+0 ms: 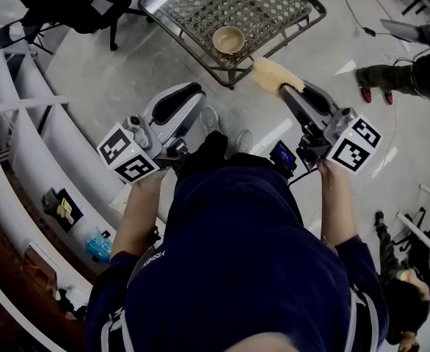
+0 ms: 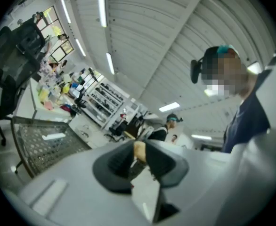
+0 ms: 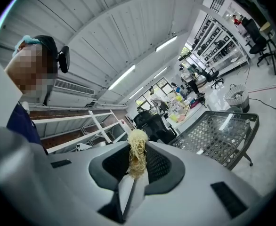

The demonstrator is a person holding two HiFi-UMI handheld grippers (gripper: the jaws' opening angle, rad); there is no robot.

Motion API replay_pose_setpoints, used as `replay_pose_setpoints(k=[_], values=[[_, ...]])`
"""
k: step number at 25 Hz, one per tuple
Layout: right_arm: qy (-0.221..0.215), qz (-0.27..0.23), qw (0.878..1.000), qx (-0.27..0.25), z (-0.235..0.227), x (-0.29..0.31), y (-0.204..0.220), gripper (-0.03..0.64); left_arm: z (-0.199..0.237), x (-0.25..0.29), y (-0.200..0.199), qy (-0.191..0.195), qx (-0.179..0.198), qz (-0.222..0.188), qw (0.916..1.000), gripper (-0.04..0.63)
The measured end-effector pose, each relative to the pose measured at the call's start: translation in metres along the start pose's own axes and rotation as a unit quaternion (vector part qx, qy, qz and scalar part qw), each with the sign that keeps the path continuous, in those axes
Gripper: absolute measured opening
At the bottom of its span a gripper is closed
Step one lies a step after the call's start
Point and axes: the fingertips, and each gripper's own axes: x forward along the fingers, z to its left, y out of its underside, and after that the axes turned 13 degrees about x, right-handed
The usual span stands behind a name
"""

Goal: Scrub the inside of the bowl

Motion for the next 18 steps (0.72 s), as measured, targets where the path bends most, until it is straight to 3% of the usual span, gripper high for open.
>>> replay_pose_setpoints(k=[18], values=[[0.071, -0.045, 0.996, -0.012, -0.014, 0.12, -0.042, 0.071, 0.147, 0.0, -0.035, 0.067, -0.008, 0.017, 0.9976, 0.074]])
